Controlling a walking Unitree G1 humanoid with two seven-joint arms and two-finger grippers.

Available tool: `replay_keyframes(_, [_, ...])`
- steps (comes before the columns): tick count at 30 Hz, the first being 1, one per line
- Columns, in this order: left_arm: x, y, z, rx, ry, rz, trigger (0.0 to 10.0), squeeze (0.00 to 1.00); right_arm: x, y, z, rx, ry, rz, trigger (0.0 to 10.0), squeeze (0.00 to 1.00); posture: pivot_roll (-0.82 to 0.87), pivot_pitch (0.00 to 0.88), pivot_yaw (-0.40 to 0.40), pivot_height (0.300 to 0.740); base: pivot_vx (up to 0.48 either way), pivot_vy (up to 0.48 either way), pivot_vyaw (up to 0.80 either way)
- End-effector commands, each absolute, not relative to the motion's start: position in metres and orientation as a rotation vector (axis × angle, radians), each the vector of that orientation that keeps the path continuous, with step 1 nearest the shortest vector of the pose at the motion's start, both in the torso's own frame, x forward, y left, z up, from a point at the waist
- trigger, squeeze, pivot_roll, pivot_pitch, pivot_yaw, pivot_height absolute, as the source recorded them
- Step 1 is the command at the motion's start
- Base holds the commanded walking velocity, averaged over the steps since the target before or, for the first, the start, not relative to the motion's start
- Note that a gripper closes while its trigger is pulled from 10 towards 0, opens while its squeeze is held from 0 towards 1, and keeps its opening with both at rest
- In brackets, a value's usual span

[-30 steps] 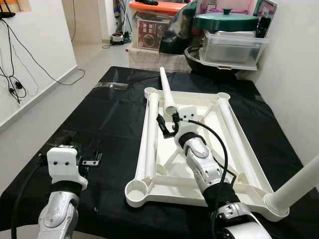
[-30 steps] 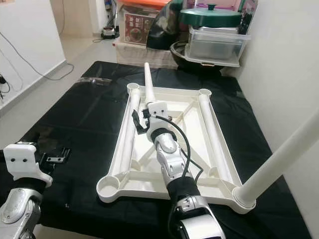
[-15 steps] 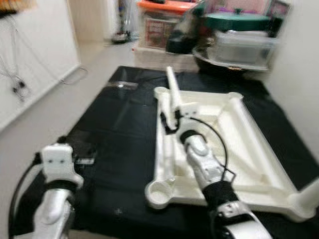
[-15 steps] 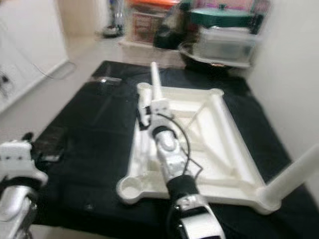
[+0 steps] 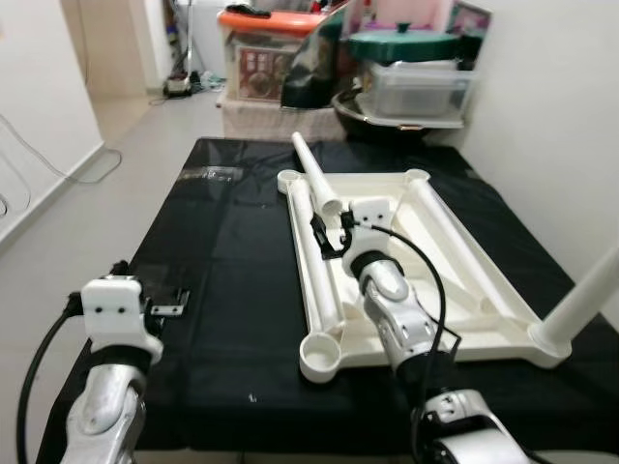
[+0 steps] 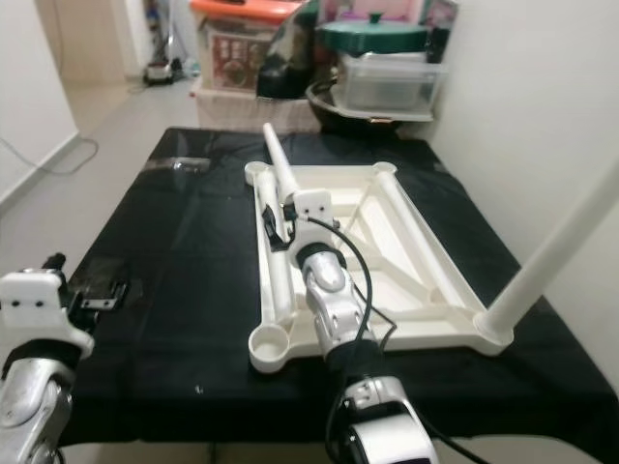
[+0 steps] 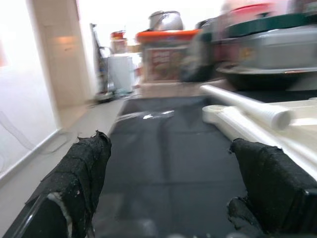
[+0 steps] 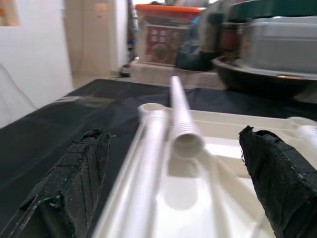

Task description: Building children table

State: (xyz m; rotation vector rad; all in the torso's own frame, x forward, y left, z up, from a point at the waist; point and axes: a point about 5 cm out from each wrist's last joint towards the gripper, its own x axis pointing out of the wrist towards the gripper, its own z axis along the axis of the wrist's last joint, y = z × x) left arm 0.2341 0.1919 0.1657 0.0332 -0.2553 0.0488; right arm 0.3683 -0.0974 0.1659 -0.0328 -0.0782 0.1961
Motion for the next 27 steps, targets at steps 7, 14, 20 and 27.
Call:
replay_keyframes(7, [0.236,0.188,0.166,0.031,-0.259,0.034,10.0,0.00,0.367,-0.096,0.166,-0.036,-0.081,0.203,10.0,0.00,0.06,0.000,-0.042,0.740,0.272,0.000,0.00])
replay_keyframes(14, [0.237,0.187,0.166,0.030,-0.260,0.027,10.0,0.00,0.367,-0.096,0.167,-0.039,-0.084,0.203,10.0,0.00,0.05,0.000,-0.039,0.740,0.270,0.000,0.00])
replay_keyframes(20, [0.237,0.186,0.166,0.034,-0.260,0.023,10.0,0.00,0.365,-0.096,0.168,-0.062,-0.090,0.214,10.0,0.00,0.05,0.000,-0.043,0.740,0.270,0.000,0.00])
replay_keyframes(27, [0.235,0.186,0.166,0.045,-0.263,0.024,10.0,0.00,0.351,-0.104,0.167,-0.117,-0.058,0.273,10.0,0.00,0.04,0.000,-0.051,0.740,0.191,0.000,0.00])
